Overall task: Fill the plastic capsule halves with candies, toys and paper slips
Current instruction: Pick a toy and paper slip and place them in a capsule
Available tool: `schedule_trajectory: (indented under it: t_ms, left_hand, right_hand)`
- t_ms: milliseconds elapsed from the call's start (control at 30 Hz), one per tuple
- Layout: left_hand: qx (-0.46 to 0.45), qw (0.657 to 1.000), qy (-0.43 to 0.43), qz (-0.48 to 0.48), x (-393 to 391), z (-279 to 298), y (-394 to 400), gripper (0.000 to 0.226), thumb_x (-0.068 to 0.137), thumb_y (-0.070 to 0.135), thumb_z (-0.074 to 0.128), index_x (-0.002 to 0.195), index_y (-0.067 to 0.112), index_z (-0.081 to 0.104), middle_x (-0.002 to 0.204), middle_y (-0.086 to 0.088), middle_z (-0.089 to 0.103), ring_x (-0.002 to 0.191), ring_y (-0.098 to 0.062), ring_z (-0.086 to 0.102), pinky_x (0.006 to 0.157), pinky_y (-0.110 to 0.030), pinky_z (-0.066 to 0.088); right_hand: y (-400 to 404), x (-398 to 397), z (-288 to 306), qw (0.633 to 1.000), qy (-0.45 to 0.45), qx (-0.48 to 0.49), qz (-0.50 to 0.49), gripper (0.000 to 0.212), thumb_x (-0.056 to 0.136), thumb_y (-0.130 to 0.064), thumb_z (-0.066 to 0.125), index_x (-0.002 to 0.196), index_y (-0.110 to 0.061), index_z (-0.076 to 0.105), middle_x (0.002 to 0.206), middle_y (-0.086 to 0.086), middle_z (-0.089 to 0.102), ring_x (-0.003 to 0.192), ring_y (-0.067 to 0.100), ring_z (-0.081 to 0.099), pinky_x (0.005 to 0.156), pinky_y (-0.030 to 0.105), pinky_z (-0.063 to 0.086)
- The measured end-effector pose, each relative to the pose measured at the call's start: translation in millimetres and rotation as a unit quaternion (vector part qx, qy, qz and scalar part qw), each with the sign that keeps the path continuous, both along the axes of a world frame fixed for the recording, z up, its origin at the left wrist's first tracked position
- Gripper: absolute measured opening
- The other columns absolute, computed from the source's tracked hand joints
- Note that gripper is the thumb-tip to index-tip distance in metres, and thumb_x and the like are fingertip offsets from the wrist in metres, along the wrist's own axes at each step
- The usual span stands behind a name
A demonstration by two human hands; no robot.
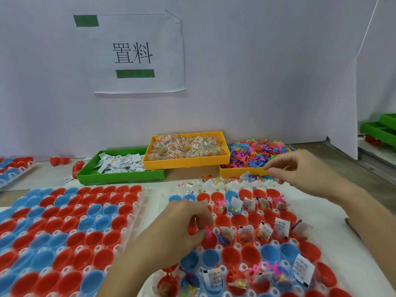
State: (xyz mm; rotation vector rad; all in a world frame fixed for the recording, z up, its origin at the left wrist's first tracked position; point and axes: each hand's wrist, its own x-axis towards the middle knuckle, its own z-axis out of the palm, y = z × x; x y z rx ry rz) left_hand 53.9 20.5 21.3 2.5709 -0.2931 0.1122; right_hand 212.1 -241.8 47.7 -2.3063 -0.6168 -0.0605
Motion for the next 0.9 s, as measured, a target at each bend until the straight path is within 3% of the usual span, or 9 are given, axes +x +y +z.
schedule_trajectory:
  t_ms: [100, 200, 333, 467, 533, 633, 700, 833, 900]
  left_hand:
    - [0.003, 1.0, -0.002, 0.001, 1.1, -2.0, 0.1, 0.026, 0.088, 0.016, 0.068, 0.083, 0.041, 0.061, 0.085, 0.016, 0.063, 0.083, -0.001, 0.052, 0.069, -0.014, 0.043]
    - [-0.004, 1.0, -0.006, -0.003, 1.1, -2.1, -0.7, 0.029, 0.087, 0.013, 0.067, 0.081, 0.04, 0.06, 0.083, 0.015, 0.063, 0.081, -0.001, 0.053, 0.067, -0.013, 0.042]
    - [-0.006, 1.0, -0.005, -0.005, 1.4, -1.1, -1.0, 0.029, 0.087, 0.014, 0.067, 0.08, 0.04, 0.058, 0.083, 0.014, 0.063, 0.079, -0.002, 0.053, 0.066, -0.014, 0.043]
    - [-0.016, 1.0, 0.0, -0.006, 1.4, -1.0, 0.5, 0.034, 0.086, 0.013, 0.067, 0.075, 0.042, 0.054, 0.081, 0.015, 0.061, 0.074, -0.002, 0.052, 0.063, -0.015, 0.043]
    - [-0.017, 1.0, 0.001, -0.006, 1.6, -1.0, 0.8, 0.037, 0.086, 0.013, 0.067, 0.073, 0.044, 0.053, 0.081, 0.014, 0.06, 0.073, -0.002, 0.052, 0.062, -0.014, 0.041]
    - [-0.016, 1.0, 0.004, -0.006, 1.3, -0.6, 0.5, 0.035, 0.087, 0.014, 0.067, 0.075, 0.044, 0.053, 0.083, 0.015, 0.06, 0.075, -0.001, 0.052, 0.063, -0.013, 0.04]
    - [-0.021, 1.0, 0.005, -0.008, 0.7, 0.2, 0.4, 0.033, 0.087, 0.014, 0.068, 0.078, 0.043, 0.053, 0.082, 0.016, 0.059, 0.075, 0.0, 0.052, 0.063, -0.012, 0.04]
    - [-0.024, 1.0, 0.002, -0.012, -0.2, 2.0, 0.2, 0.03, 0.088, 0.016, 0.067, 0.082, 0.041, 0.054, 0.082, 0.017, 0.058, 0.079, 0.002, 0.051, 0.065, -0.01, 0.041]
    - [-0.024, 1.0, 0.0, -0.013, -0.2, 2.4, -0.1, 0.027, 0.089, 0.017, 0.067, 0.084, 0.041, 0.054, 0.084, 0.018, 0.057, 0.08, 0.002, 0.051, 0.065, -0.009, 0.039]
  right_hand:
    - [26.9, 8.3, 16.3, 0.992, -0.003, -0.12, 0.049, 0.013, 0.094, -0.026, 0.067, 0.086, -0.031, 0.076, 0.077, -0.018, 0.071, 0.071, -0.007, 0.064, 0.064, 0.016, 0.045]
    - [58.7, 21.0, 19.9, 0.978, -0.012, -0.198, 0.064, 0.017, 0.095, -0.021, 0.064, 0.091, -0.019, 0.08, 0.083, -0.013, 0.072, 0.076, 0.002, 0.066, 0.07, 0.022, 0.053]
    - [95.6, 35.7, 14.1, 0.961, -0.012, -0.268, 0.074, 0.02, 0.094, -0.02, 0.062, 0.094, -0.011, 0.079, 0.083, -0.003, 0.074, 0.07, 0.01, 0.064, 0.063, 0.026, 0.052]
    - [115.7, 45.5, 6.6, 0.95, -0.013, -0.3, 0.09, 0.019, 0.094, -0.022, 0.063, 0.106, -0.017, 0.077, 0.105, -0.001, 0.071, 0.09, 0.017, 0.067, 0.079, 0.031, 0.056]
    - [122.3, 46.6, 4.9, 0.943, -0.021, -0.315, 0.105, 0.021, 0.094, -0.023, 0.063, 0.112, -0.024, 0.074, 0.112, -0.004, 0.061, 0.093, 0.017, 0.063, 0.083, 0.033, 0.056]
    - [130.9, 49.0, 2.1, 0.924, -0.036, -0.362, 0.119, 0.026, 0.096, -0.024, 0.062, 0.12, -0.027, 0.07, 0.117, -0.002, 0.061, 0.097, 0.019, 0.064, 0.087, 0.035, 0.056]
    - [134.3, 50.5, 0.9, 0.915, -0.039, -0.382, 0.125, 0.026, 0.095, -0.025, 0.065, 0.12, -0.025, 0.071, 0.11, -0.005, 0.062, 0.095, 0.017, 0.064, 0.083, 0.033, 0.057]
    - [137.1, 52.4, -3.5, 0.918, -0.039, -0.373, 0.129, 0.016, 0.092, -0.027, 0.071, 0.106, -0.022, 0.075, 0.081, -0.015, 0.055, 0.073, 0.006, 0.056, 0.06, 0.02, 0.044]
    - [137.3, 52.6, -5.2, 0.926, -0.035, -0.356, 0.122, 0.009, 0.091, -0.025, 0.072, 0.098, -0.021, 0.074, 0.079, -0.012, 0.058, 0.071, 0.007, 0.059, 0.056, 0.019, 0.045]
